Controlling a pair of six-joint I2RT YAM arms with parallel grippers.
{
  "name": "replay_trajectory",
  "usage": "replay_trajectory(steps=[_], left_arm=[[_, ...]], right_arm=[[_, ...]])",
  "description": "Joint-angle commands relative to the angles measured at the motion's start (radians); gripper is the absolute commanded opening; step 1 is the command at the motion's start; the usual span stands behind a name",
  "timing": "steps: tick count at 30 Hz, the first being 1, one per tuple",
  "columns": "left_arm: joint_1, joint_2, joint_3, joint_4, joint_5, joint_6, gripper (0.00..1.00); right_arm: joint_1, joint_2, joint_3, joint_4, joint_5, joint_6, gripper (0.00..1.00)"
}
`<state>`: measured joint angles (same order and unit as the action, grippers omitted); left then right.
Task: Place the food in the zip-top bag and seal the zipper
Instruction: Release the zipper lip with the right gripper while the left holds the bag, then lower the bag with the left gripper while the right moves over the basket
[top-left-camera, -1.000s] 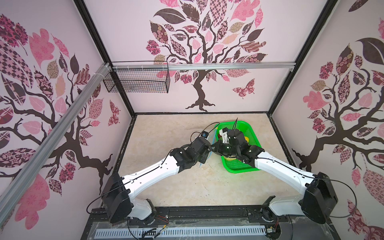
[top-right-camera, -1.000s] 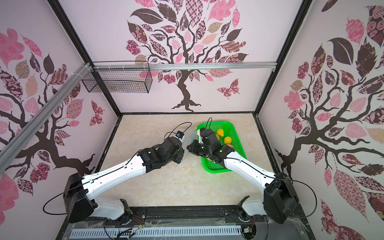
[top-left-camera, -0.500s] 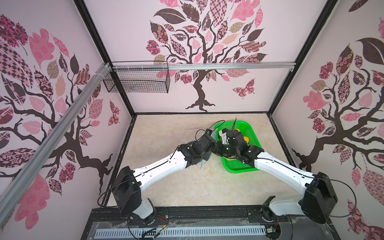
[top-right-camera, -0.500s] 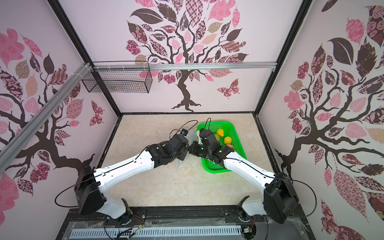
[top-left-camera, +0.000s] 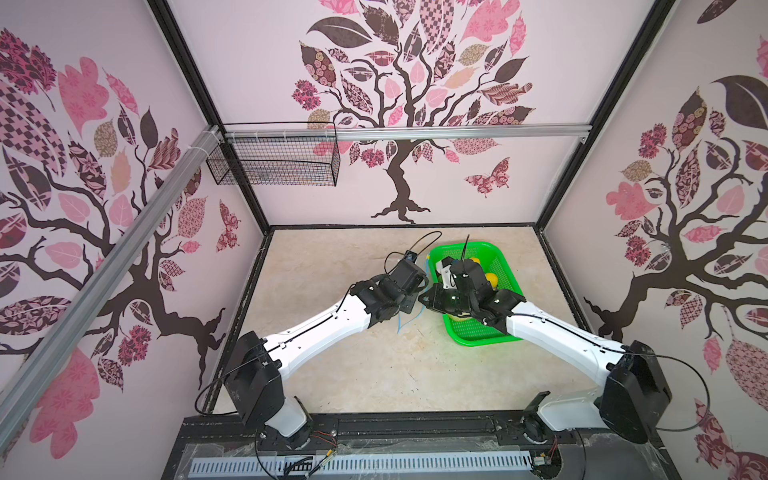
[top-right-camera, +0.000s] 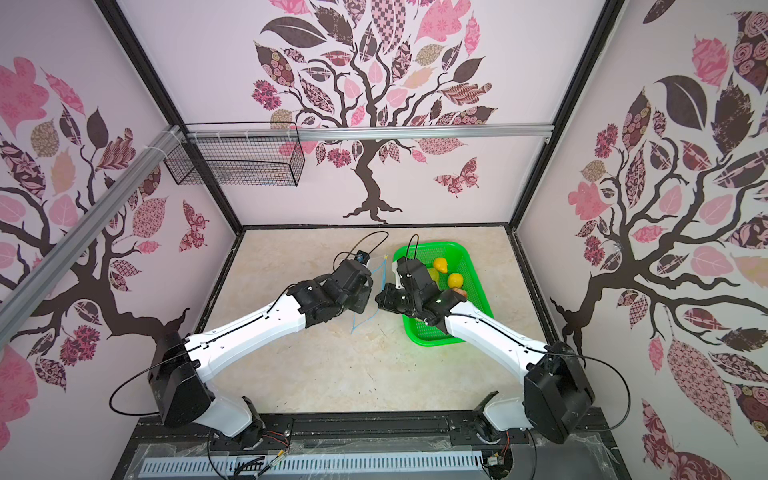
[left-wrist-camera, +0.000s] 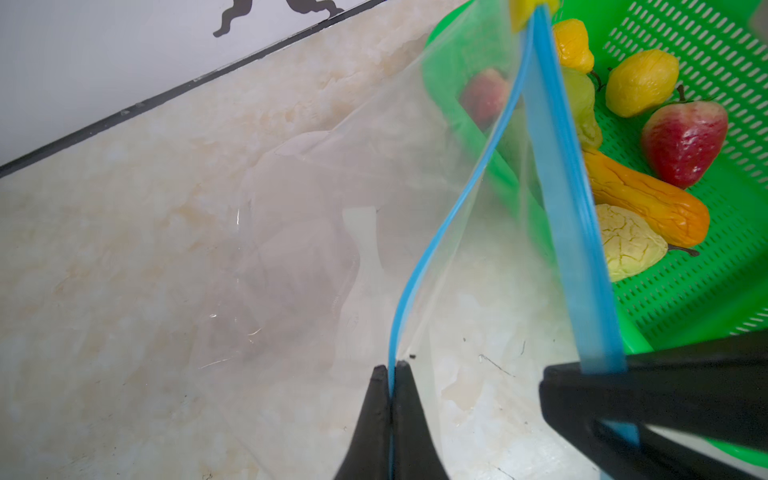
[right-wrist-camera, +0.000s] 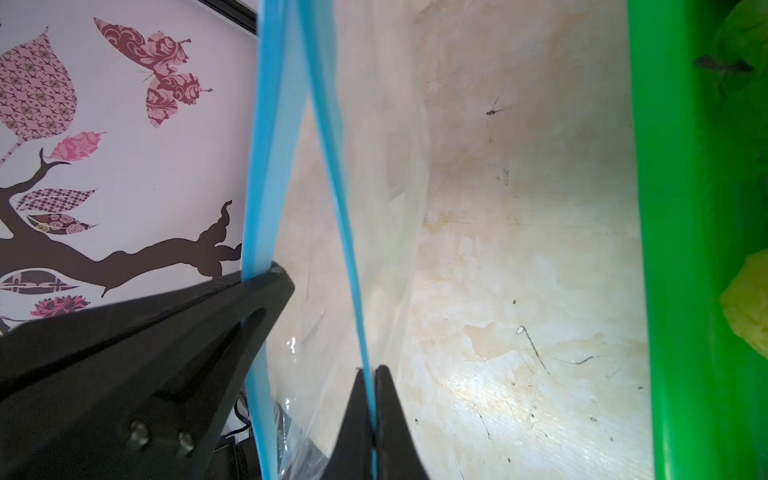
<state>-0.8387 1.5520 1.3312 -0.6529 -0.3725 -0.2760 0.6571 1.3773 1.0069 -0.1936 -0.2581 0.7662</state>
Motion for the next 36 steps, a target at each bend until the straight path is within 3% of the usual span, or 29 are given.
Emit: replay_trajectory(steps=[1, 11, 17, 25, 27, 30, 36], left_arm=[[0.042, -0.065, -0.030, 0.000, 0.095, -0.045, 0.00], [0.052, -0.278, -0.114, -0.105, 0.028, -0.208, 0.00], [0.053, -0.347, -0.154, -0.155, 0.003, -0.303, 0.00], [0.053, -0.309, -0.229, -0.052, -0.019, -0.352, 0.00], [0.053, -0.277, -0.230, -0.042, -0.026, -0.363, 0.00], [0.055, -0.231, -0.223, -0.039, -0.086, -0.392, 0.00], [0.075, -0.160, -0.182, -0.016, -0.069, -0.334, 0.00]], right_arm=[[-0.002, 0.039, 0.063, -0.016, -0.031, -0.074, 0.00], [-0.016, 0.176, 0.136, -0.031, -0.194, -0.182, 0.00], [-0.015, 0.234, 0.124, -0.048, -0.123, -0.212, 0.00], [-0.013, 0.306, 0.153, -0.054, -0.131, -0.247, 0.00], [-0.014, 0.312, 0.175, -0.066, -0.155, -0.262, 0.09], [-0.013, 0.290, 0.191, -0.089, -0.152, -0.286, 0.31], [-0.027, 0.188, 0.197, -0.200, -0.029, -0.339, 0.62]])
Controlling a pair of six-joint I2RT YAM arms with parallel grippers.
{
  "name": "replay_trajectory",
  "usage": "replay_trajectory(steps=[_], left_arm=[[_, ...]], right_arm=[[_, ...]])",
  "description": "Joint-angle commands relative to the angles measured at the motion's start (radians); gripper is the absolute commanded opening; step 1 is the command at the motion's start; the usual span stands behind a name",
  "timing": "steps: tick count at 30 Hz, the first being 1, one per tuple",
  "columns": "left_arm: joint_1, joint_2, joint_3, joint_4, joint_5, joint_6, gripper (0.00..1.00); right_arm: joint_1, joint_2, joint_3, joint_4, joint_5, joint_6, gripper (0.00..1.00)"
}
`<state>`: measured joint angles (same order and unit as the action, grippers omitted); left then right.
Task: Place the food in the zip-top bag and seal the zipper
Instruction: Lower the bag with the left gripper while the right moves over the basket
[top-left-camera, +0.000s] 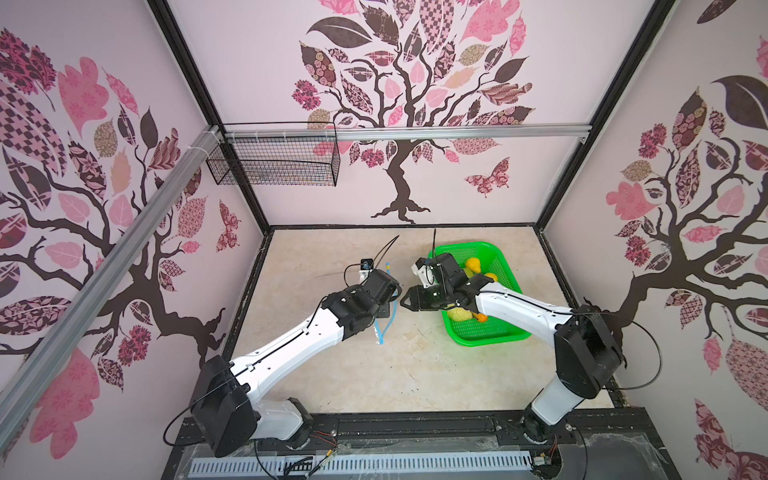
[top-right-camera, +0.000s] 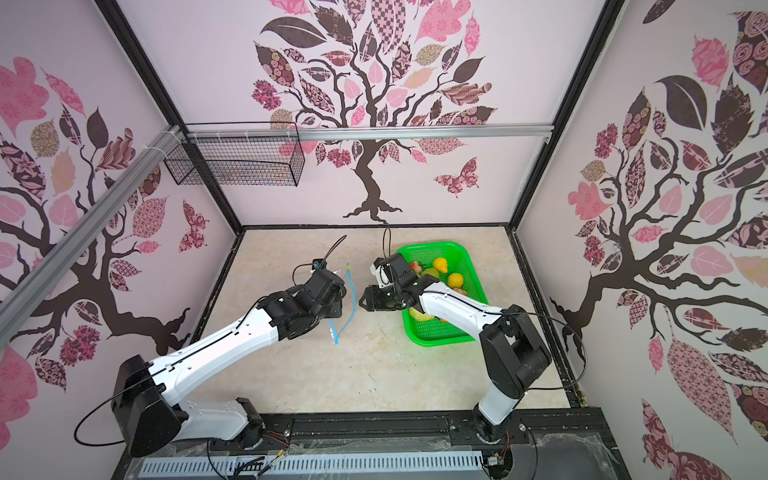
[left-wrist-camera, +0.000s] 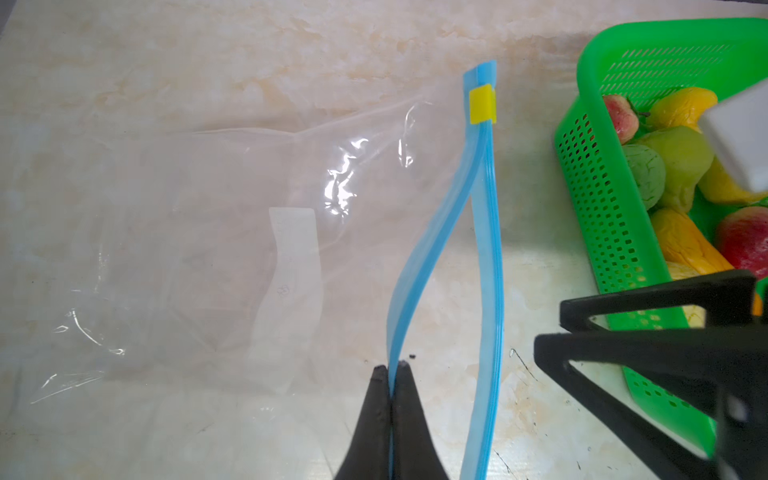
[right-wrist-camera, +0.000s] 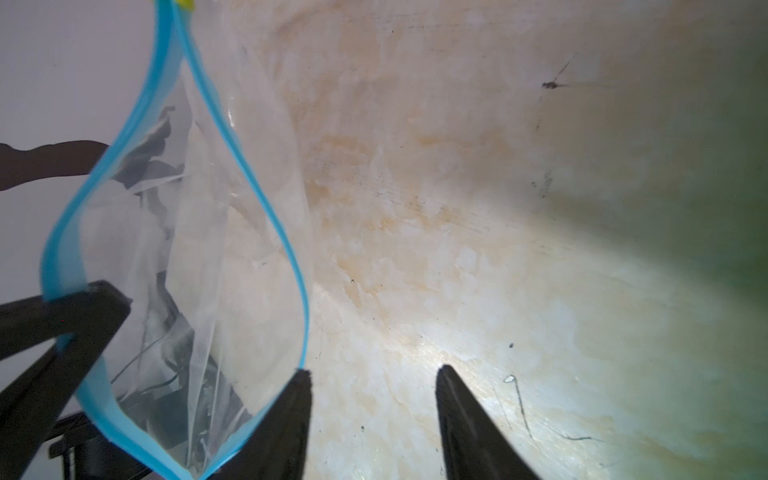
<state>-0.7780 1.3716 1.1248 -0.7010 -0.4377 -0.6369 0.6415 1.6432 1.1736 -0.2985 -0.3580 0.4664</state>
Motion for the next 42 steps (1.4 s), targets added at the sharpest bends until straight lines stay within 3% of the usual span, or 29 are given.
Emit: replay_trajectory(steps=[1, 6, 11, 14, 20, 25, 39, 42], left_arm=[[0.020, 0.031, 0.034, 0.041, 0.010, 0.043, 0.00], [0.080, 0.071, 0.072, 0.088, 0.131, 0.104, 0.00], [0.148, 0.077, 0.076, 0.116, 0.251, 0.094, 0.00], [0.158, 0.053, 0.040, 0.151, 0.263, 0.088, 0.00], [0.178, -0.013, -0.070, 0.239, 0.304, -0.049, 0.00], [0.199, -0.048, -0.156, 0.284, 0.342, -0.223, 0.00], [0.214, -0.248, -0.417, 0.372, 0.347, -0.380, 0.00], [0.215, -0.258, -0.425, 0.346, 0.359, -0.372, 0.00]], right_arm=[[-0.019, -0.095, 0.029, -0.111, 0.090, -0.048, 0.64], [-0.106, -0.197, 0.015, -0.197, 0.183, -0.069, 0.70], [-0.114, -0.268, 0.015, -0.330, 0.420, -0.128, 0.77], [-0.114, -0.290, -0.020, -0.379, 0.459, -0.131, 0.83], [-0.114, -0.375, -0.169, -0.319, 0.289, -0.098, 0.95], [-0.104, -0.390, -0.261, -0.249, 0.136, -0.075, 0.95], [0.101, -0.371, -0.320, -0.086, 0.008, 0.103, 0.93], [0.104, -0.389, -0.344, 0.021, -0.103, 0.142, 0.93]])
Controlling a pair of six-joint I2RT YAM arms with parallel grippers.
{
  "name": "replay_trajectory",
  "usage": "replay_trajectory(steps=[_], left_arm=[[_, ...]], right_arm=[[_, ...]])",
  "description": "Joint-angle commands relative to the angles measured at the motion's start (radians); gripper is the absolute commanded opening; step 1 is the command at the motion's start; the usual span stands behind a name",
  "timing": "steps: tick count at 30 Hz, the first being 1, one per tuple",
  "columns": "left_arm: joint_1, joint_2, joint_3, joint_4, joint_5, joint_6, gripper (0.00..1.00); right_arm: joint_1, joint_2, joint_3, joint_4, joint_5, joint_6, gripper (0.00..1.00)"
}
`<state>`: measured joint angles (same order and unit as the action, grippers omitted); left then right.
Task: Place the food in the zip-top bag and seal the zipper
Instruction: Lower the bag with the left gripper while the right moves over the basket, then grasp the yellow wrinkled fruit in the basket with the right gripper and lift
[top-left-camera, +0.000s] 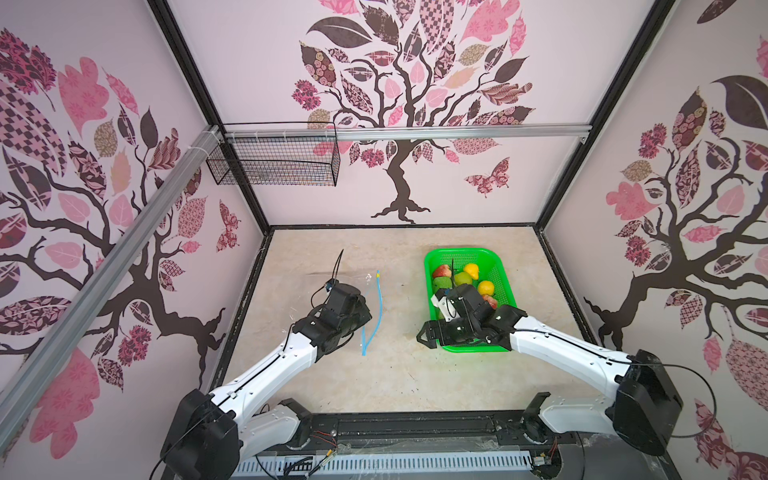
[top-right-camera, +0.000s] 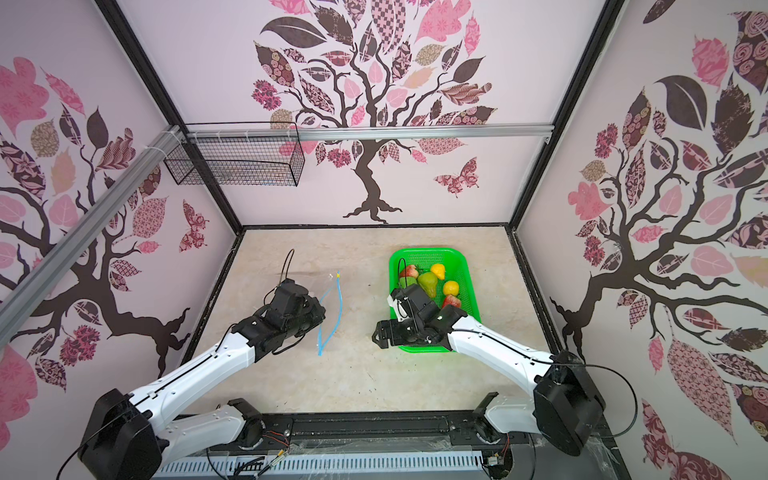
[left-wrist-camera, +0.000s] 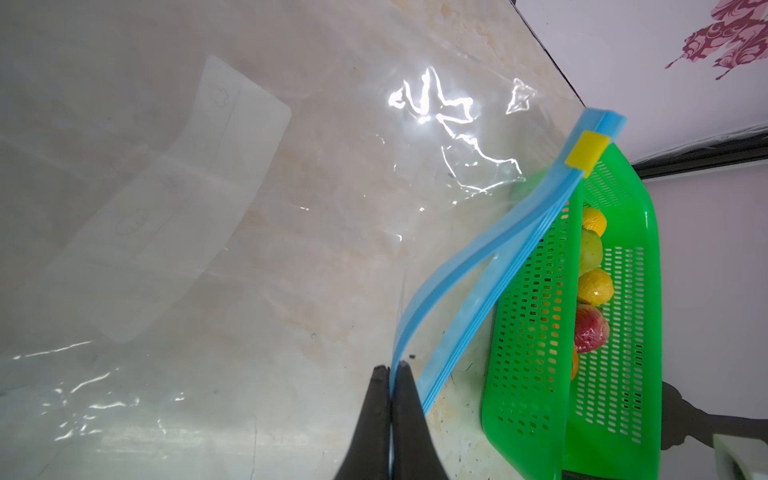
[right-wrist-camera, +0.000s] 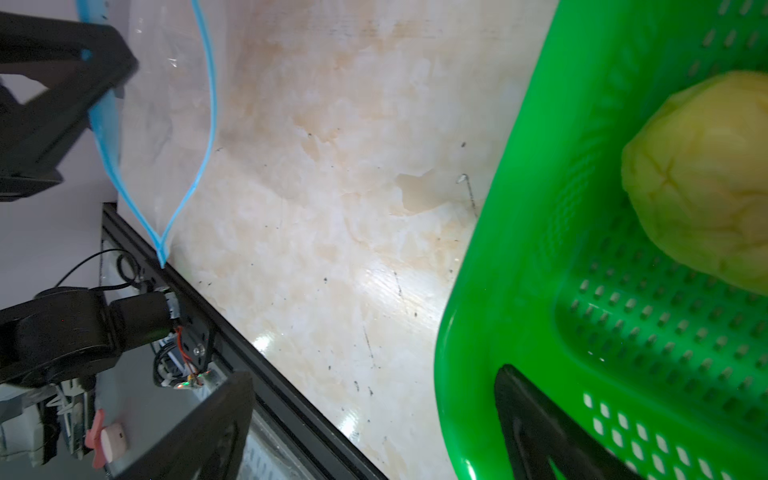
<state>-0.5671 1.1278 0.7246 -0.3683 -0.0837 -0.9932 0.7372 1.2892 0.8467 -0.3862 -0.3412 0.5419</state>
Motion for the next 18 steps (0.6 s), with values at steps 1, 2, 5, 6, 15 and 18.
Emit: replay_trajectory(steps=[1, 2, 5, 6, 15, 18], left_arm=[[0.004, -0.016, -0.025, 0.009, 0.013, -0.013, 0.00], [0.004, -0.014, -0.026, 0.009, 0.024, -0.010, 0.00], [0.004, -0.011, -0.029, 0.021, 0.062, 0.002, 0.00], [0.004, -0.011, -0.028, 0.023, 0.069, 0.010, 0.00], [0.004, -0.010, -0.036, 0.088, 0.143, 0.053, 0.00], [0.003, 0.011, -0.044, 0.116, 0.184, 0.052, 0.00]], right_arm=[[0.009, -0.039, -0.020, 0.131, -0.143, 0.067, 0.93], [0.008, -0.044, -0.015, 0.138, -0.155, 0.062, 0.93], [0.004, -0.057, 0.039, 0.071, -0.087, -0.010, 0.92], [-0.005, -0.062, 0.064, 0.025, -0.027, -0.037, 0.92], [-0.150, -0.067, 0.152, -0.200, 0.354, -0.218, 0.90], [-0.152, -0.020, 0.167, -0.239, 0.409, -0.259, 0.90]])
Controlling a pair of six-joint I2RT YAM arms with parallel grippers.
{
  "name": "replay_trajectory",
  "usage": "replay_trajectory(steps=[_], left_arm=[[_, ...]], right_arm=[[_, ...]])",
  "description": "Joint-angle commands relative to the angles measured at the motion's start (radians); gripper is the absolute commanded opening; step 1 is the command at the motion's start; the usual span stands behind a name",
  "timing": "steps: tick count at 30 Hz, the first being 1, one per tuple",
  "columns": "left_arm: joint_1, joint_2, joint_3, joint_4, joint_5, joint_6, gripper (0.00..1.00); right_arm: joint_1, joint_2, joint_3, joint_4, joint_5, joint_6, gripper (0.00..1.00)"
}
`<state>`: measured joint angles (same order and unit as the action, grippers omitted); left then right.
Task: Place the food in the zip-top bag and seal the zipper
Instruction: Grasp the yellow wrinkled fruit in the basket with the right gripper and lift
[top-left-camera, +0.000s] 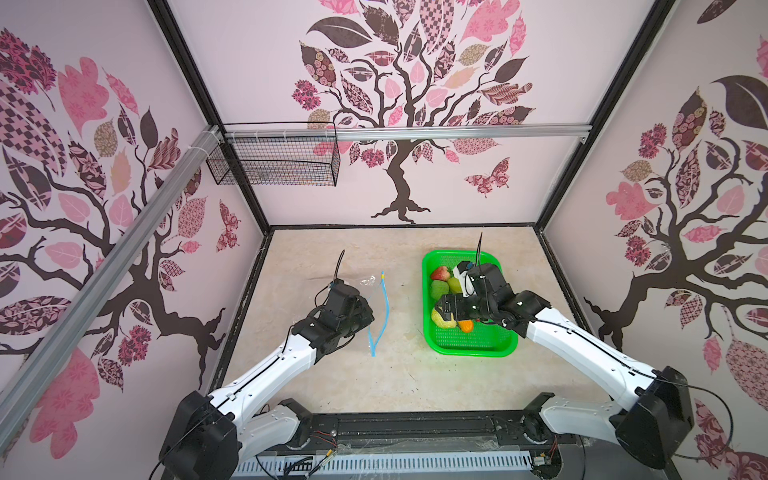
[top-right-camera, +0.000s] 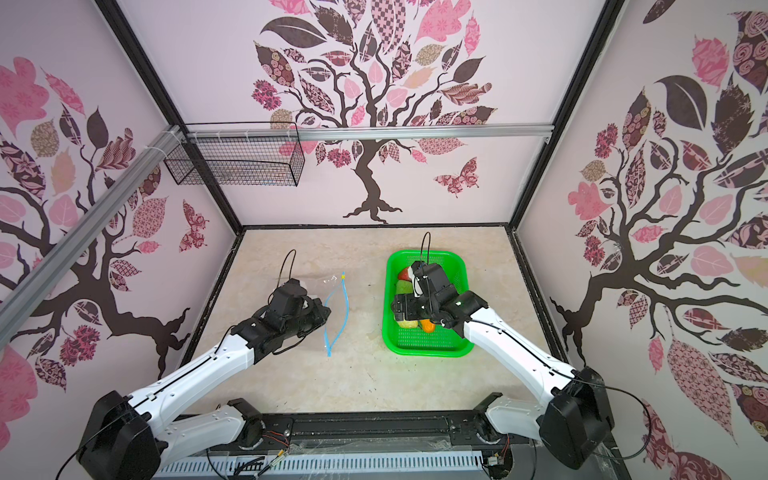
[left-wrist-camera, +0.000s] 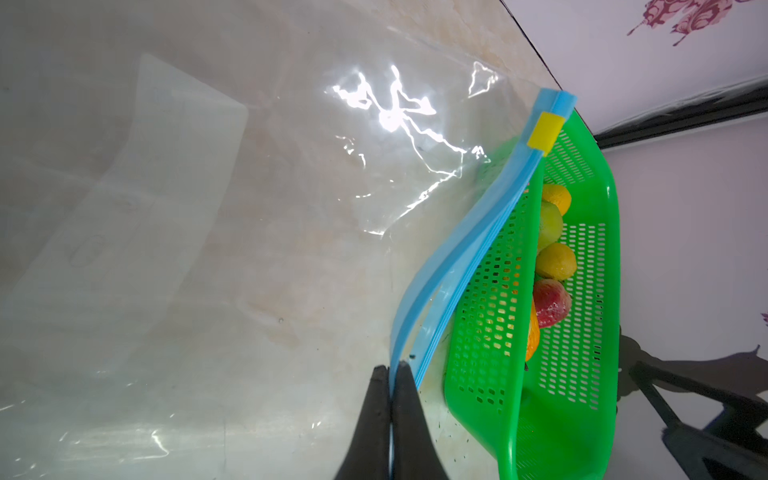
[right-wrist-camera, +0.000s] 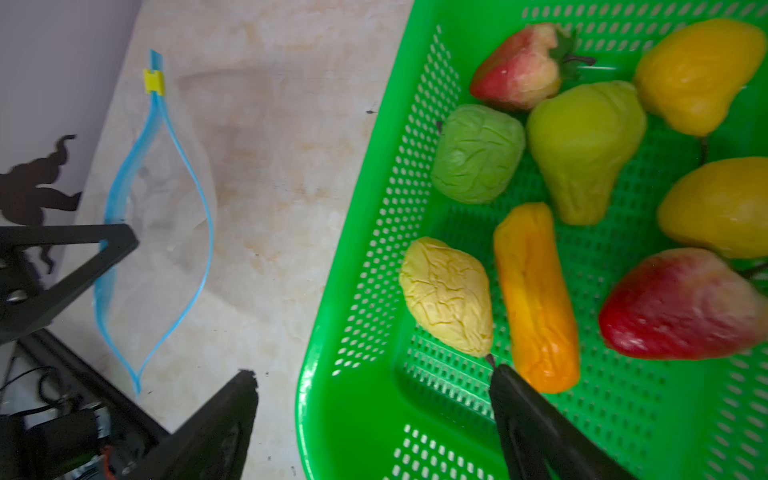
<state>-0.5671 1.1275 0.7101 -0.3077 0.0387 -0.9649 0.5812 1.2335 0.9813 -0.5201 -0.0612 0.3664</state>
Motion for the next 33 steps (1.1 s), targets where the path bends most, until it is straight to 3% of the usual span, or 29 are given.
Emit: replay_trajectory(steps=[1, 10, 26, 33], left_arm=[[0.004, 0.018, -0.030, 0.058, 0.069, 0.025, 0.00], [0.004, 0.045, -0.020, 0.059, 0.135, 0.058, 0.00], [0.004, 0.040, -0.015, 0.044, 0.152, 0.074, 0.00], [0.004, 0.032, -0.008, 0.022, 0.137, 0.083, 0.00]], right_arm=[[0.004, 0.049, 0.033, -0.107, 0.130, -0.095, 0.90], [0.003, 0.172, 0.037, -0.045, 0.082, -0.209, 0.90], [0.004, 0.458, 0.106, 0.032, 0.095, -0.259, 0.83], [0.000, 0.506, 0.108, 0.058, 0.099, -0.250, 0.81]])
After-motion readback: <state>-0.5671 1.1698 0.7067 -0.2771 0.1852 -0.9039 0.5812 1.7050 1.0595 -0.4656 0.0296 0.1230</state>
